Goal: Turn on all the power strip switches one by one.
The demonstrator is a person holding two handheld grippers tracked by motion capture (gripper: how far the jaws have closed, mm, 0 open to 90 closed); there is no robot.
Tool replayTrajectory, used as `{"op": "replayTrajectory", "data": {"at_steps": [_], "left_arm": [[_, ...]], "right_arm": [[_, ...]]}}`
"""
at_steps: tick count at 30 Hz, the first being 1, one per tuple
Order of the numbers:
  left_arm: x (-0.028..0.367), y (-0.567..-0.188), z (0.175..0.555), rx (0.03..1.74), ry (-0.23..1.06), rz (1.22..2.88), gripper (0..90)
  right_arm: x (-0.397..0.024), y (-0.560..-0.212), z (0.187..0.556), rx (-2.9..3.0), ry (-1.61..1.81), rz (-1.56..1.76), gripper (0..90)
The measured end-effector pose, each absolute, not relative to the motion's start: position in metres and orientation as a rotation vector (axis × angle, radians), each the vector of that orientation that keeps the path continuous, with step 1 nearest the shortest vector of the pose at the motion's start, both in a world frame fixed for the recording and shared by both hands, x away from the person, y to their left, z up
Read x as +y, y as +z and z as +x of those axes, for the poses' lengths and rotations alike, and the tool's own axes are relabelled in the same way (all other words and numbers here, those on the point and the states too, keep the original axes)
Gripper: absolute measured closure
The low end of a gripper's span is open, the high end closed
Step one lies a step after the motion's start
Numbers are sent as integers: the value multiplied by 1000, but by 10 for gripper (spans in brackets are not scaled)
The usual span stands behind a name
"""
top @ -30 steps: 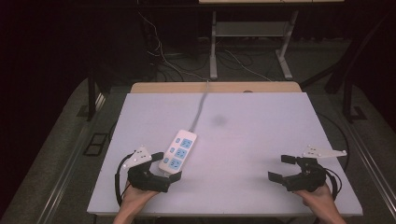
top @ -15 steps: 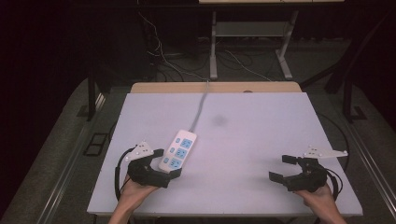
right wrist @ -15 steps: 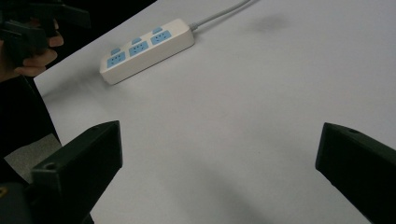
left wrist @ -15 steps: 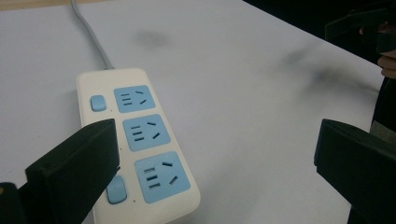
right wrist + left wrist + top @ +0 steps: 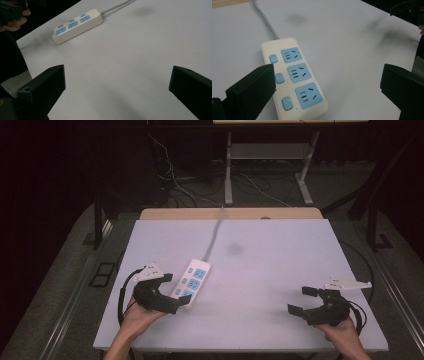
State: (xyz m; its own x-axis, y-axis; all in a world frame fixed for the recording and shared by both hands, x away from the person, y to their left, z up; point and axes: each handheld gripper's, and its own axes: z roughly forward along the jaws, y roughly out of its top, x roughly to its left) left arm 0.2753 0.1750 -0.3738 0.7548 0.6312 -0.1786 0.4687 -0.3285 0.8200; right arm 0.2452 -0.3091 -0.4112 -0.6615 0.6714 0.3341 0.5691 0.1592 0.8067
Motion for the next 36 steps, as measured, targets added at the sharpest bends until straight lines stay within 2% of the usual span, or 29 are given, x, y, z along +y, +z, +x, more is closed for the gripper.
{"op": "replayTrajectory", "data": {"at_steps": [22,28,36], "left_arm": [[183,-362,301,858,187,2101,0],[183,-363,314,860,136,2157,0],[180,-367,323,840,119,2248,32]], "right_arm": [[-309,-414,246,2327,1513,1243,6],[-308,-414,247,2331,1506,1242,6],[-309,-415,247,2328,1502,1249,6]]}}
